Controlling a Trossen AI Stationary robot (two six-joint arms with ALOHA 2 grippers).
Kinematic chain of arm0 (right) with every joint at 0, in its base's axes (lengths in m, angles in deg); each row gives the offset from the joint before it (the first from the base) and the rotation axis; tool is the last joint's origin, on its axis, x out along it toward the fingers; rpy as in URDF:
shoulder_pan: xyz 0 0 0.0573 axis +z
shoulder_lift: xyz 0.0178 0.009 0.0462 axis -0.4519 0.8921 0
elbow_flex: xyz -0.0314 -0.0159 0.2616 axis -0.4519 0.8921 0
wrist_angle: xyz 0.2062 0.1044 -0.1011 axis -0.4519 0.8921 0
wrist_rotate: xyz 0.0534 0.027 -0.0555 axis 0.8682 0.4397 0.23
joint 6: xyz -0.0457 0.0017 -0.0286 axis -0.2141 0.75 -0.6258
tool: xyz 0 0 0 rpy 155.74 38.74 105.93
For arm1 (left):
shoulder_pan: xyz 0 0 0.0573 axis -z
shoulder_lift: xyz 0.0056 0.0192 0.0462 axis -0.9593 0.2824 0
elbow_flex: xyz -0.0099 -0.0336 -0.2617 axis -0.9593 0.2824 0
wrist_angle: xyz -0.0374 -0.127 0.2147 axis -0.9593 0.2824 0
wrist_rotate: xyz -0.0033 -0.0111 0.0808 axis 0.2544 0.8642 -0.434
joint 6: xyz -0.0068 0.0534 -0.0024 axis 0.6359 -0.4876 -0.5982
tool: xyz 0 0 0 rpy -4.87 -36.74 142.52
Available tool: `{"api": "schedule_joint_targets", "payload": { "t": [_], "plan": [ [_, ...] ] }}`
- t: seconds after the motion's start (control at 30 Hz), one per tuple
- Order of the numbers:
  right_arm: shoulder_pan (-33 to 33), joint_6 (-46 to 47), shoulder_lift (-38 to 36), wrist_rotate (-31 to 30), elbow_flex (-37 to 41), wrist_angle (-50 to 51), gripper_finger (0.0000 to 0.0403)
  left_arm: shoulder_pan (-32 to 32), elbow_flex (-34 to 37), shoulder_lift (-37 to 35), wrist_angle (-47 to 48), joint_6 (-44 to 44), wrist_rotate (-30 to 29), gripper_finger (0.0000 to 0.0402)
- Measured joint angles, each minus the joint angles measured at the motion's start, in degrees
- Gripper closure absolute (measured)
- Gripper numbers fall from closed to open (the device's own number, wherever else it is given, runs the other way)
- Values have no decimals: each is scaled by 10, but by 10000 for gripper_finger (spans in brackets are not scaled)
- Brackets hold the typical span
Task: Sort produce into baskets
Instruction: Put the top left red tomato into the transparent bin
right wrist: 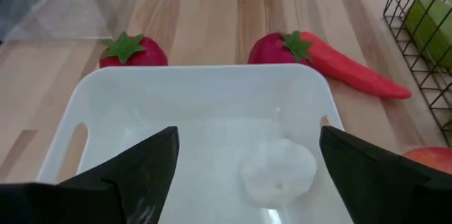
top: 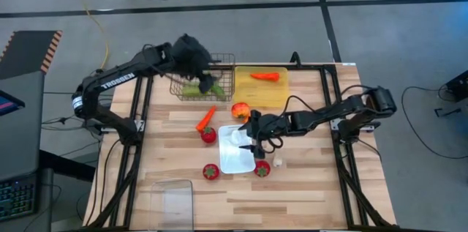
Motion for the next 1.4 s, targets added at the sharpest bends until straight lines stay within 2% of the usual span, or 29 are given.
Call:
{"api": "schedule_joint_targets", "payload": {
  "t": [0.2,0.5,0.7,0.87,1.1,1.4],
  "plan": [
    [0,-1,-31,0,0,3,31,94,0,0,90,6,-20,134],
    [0,-1,-64,0,0,5,31,201,1,1,105,71,-53,134],
    [0,-1,-79,0,0,22,31,263,50,2,102,174,-49,134],
    [0,-1,-81,0,0,26,31,316,107,2,64,232,-48,134],
    [0,-1,-81,0,0,26,31,344,122,2,53,274,-55,134],
    [0,0,-81,0,0,25,31,336,121,2,52,303,-83,129]
  ]
}}
